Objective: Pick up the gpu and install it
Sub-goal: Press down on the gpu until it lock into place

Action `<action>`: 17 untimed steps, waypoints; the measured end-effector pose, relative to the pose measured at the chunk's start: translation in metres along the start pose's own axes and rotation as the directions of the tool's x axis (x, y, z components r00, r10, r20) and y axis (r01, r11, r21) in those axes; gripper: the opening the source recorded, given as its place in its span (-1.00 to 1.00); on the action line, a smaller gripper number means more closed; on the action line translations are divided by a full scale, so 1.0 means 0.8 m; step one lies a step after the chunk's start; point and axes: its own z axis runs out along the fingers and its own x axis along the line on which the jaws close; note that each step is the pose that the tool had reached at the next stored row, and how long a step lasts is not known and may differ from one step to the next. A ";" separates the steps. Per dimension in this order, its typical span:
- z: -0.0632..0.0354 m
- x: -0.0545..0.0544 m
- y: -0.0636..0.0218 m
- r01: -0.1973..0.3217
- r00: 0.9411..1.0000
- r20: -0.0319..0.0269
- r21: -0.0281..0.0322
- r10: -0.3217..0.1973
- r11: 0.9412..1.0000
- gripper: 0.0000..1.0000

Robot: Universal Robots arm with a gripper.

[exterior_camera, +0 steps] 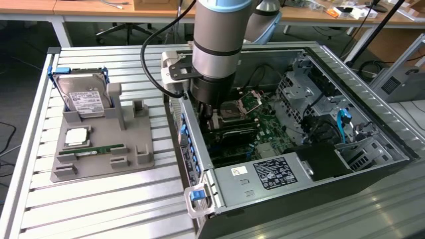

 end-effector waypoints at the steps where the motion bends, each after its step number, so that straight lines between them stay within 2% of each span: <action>1: 0.000 0.000 0.000 0.000 1.000 0.000 0.000 0.000 1.000 -0.79; 6: -0.001 0.000 0.000 0.000 1.000 0.000 0.000 0.000 1.000 -0.79; 8: -0.009 -0.001 0.000 0.000 1.000 0.000 0.000 0.000 1.000 -0.79; 12: -0.034 -0.001 -0.001 0.000 1.000 0.000 0.000 0.000 1.000 -0.79; 14: -0.040 -0.001 -0.001 0.000 1.000 0.000 0.000 0.000 1.000 -0.79; 17: -0.042 -0.001 0.000 0.000 1.000 0.001 0.001 0.000 1.000 -0.79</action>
